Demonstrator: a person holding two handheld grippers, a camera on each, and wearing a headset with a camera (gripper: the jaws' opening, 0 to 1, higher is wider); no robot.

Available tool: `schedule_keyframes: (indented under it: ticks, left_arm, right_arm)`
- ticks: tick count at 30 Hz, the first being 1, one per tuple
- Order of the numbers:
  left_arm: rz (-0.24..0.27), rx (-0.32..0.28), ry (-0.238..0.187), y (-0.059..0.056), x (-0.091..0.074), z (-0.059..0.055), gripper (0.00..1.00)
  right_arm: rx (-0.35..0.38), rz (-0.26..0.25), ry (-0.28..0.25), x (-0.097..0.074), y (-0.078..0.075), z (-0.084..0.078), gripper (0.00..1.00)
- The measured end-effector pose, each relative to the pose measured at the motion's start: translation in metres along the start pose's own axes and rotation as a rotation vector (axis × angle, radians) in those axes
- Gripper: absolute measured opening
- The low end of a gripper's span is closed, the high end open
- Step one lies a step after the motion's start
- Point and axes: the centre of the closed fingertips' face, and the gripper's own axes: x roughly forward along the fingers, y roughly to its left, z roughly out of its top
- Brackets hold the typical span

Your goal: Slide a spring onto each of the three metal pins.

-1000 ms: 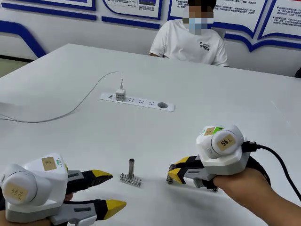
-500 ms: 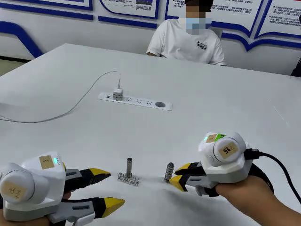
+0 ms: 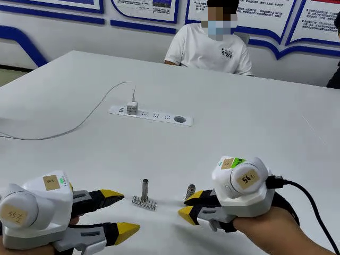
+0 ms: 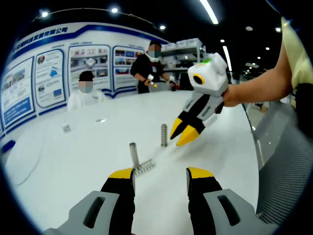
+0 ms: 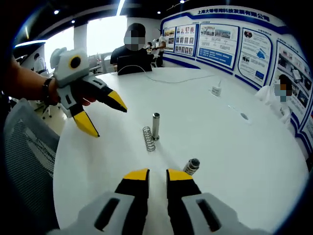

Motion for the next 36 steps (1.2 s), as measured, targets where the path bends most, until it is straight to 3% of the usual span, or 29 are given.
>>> schedule_keyframes:
  ticks: [26,36]
  left_arm:
    - [-0.002,-0.005,0.013,0.000,-0.001,-0.003,0.42]
    - [0.000,-0.009,0.017,0.001,-0.003,-0.006,0.42]
  right_arm:
    - [-0.038,0.046,-0.030,0.038,0.013,0.025,0.22]
    - [-0.024,0.055,-0.007,0.051,0.013,0.023,0.21]
